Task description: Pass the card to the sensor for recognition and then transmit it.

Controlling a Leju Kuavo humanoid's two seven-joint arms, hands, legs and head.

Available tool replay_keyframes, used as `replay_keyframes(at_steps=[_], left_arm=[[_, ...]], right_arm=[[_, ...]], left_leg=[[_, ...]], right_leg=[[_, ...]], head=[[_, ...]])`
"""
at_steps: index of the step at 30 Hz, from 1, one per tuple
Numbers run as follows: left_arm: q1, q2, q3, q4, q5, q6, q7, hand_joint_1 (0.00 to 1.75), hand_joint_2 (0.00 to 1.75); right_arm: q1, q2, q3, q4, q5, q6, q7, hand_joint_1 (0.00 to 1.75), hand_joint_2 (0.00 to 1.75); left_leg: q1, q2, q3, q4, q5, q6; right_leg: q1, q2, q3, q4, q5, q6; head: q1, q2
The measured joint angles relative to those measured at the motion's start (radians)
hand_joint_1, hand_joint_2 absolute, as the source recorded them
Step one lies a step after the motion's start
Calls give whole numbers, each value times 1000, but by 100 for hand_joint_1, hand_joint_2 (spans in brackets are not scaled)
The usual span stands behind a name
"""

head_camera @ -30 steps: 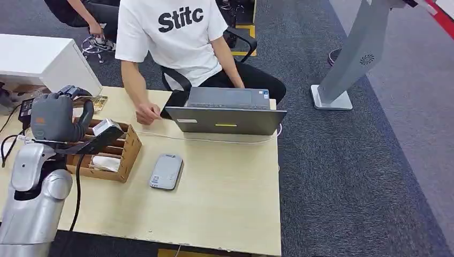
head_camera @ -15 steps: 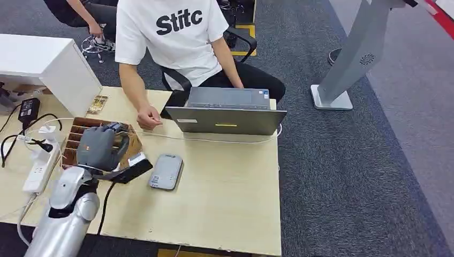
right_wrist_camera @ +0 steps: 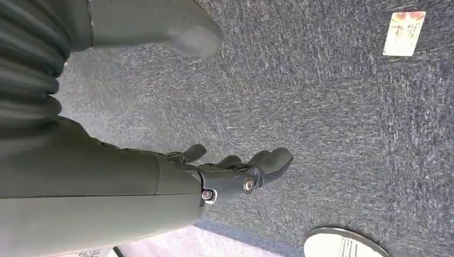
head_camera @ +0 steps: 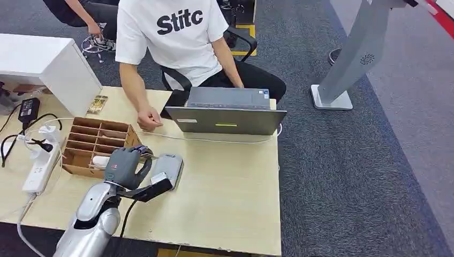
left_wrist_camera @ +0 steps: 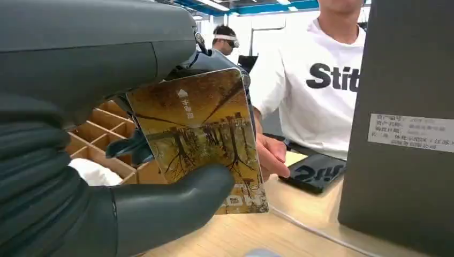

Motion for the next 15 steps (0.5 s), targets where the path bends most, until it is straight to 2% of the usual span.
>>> replay_keyframes(at_steps=[7,15], left_arm=[[4,-8,-6,16,-3,-5,0,175,175],[-16,-41,-43,52,-16,-27,0,175,175]], right_arm=[[0,0,1,0,13,3,0,0,175],[0,5,9,1,20,11,-1,0,175]], left_leg=[[0,0,0,0,0,0],[0,0,0,0,0,0]], right_leg=[[0,0,0,0,0,0],[0,0,0,0,0,0]], head=[[0,0],[0,0]])
